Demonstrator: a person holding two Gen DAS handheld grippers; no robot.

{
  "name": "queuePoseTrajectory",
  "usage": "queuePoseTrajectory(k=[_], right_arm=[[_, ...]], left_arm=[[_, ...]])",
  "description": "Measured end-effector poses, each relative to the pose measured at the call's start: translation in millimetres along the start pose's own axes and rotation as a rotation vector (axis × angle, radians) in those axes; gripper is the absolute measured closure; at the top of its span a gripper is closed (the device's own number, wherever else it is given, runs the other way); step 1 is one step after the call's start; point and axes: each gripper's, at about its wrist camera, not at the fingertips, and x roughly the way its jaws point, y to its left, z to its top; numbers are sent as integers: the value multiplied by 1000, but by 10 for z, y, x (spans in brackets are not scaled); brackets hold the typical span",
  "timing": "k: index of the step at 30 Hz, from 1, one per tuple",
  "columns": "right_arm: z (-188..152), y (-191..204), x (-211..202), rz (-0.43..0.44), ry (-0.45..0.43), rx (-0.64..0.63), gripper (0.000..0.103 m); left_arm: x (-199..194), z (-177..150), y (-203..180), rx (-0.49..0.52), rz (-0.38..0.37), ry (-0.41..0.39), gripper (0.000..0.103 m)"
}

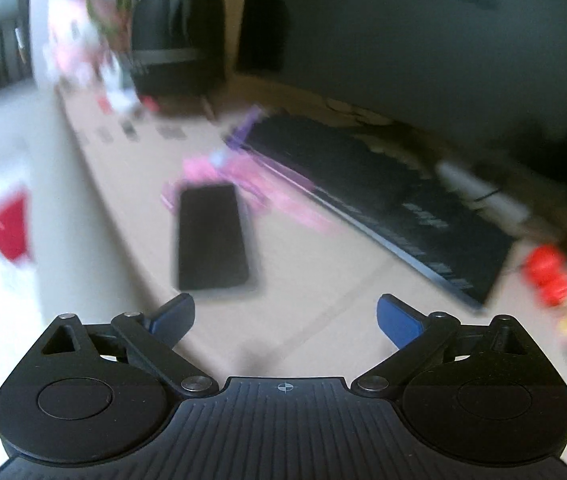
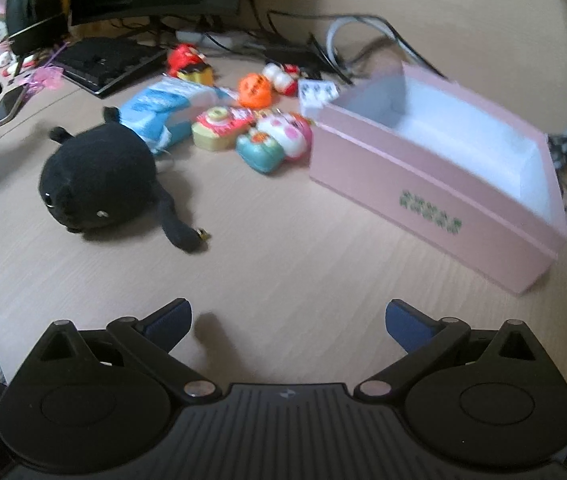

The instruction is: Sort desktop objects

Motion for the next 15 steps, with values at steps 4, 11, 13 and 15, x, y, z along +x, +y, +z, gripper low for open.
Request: queuePoseTrajectory(k=[4, 11, 13, 15], right_arm=[[119, 91, -69, -37, -90, -32, 0], [490, 127, 125, -100, -188, 4, 26], [624, 158, 213, -80, -181, 0, 46], [738, 202, 278, -71, -215, 9, 47]], left_arm=[[-217, -89, -209, 42, -33, -9, 3], [-644, -673, -1167, 299, -213, -25, 3], [-757, -854, -1394, 396, -249, -41, 3], [-842, -992, -1538, 469, -276, -41, 3]])
